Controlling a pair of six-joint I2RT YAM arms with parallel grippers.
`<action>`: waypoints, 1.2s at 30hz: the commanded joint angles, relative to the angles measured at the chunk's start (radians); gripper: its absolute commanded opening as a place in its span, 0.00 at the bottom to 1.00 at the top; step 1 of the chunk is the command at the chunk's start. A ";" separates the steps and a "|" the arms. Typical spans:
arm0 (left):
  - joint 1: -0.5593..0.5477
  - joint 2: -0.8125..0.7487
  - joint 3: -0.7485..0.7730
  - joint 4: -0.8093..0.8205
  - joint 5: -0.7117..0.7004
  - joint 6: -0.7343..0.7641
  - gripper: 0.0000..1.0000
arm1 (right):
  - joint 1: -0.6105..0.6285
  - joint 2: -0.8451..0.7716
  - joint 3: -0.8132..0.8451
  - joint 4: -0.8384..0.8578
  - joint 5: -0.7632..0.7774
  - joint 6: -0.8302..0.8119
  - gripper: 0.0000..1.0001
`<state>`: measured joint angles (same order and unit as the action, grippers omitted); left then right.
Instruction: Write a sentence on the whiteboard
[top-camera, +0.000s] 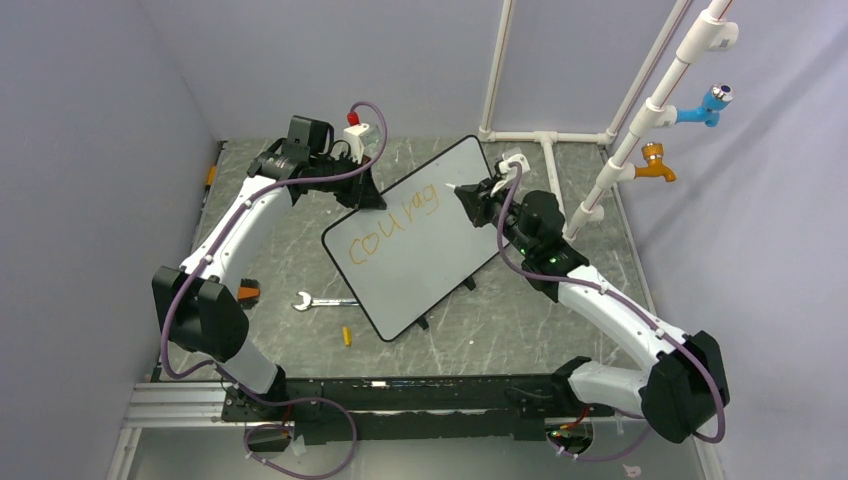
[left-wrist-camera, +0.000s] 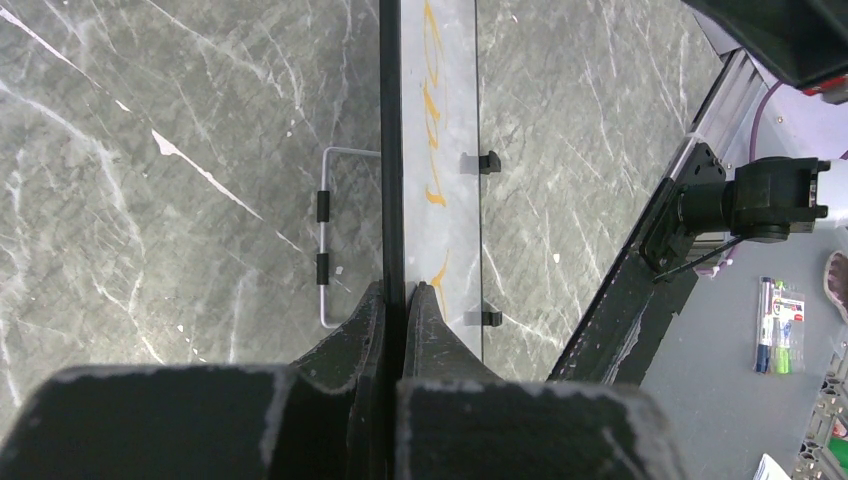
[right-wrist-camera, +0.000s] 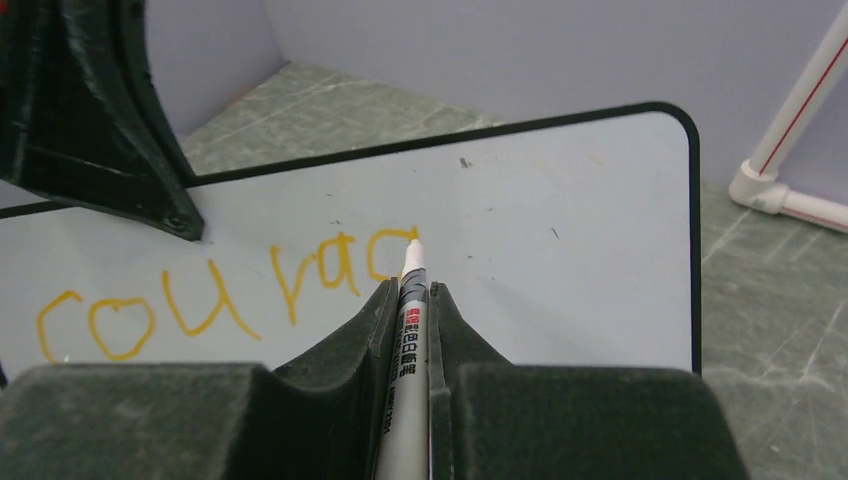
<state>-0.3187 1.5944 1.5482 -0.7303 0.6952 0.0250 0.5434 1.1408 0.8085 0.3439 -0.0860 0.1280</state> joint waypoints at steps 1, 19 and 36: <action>-0.019 0.003 0.001 -0.028 -0.096 0.116 0.00 | -0.011 0.036 0.016 0.045 0.003 0.023 0.00; -0.019 0.003 -0.002 -0.024 -0.074 0.121 0.00 | -0.032 0.141 0.047 0.099 -0.037 0.046 0.00; -0.020 -0.015 -0.013 -0.015 -0.055 0.140 0.00 | -0.045 0.187 0.104 0.050 0.016 0.036 0.00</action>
<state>-0.3187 1.5940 1.5482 -0.7288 0.7033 0.0338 0.5053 1.3178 0.8505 0.3717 -0.0963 0.1650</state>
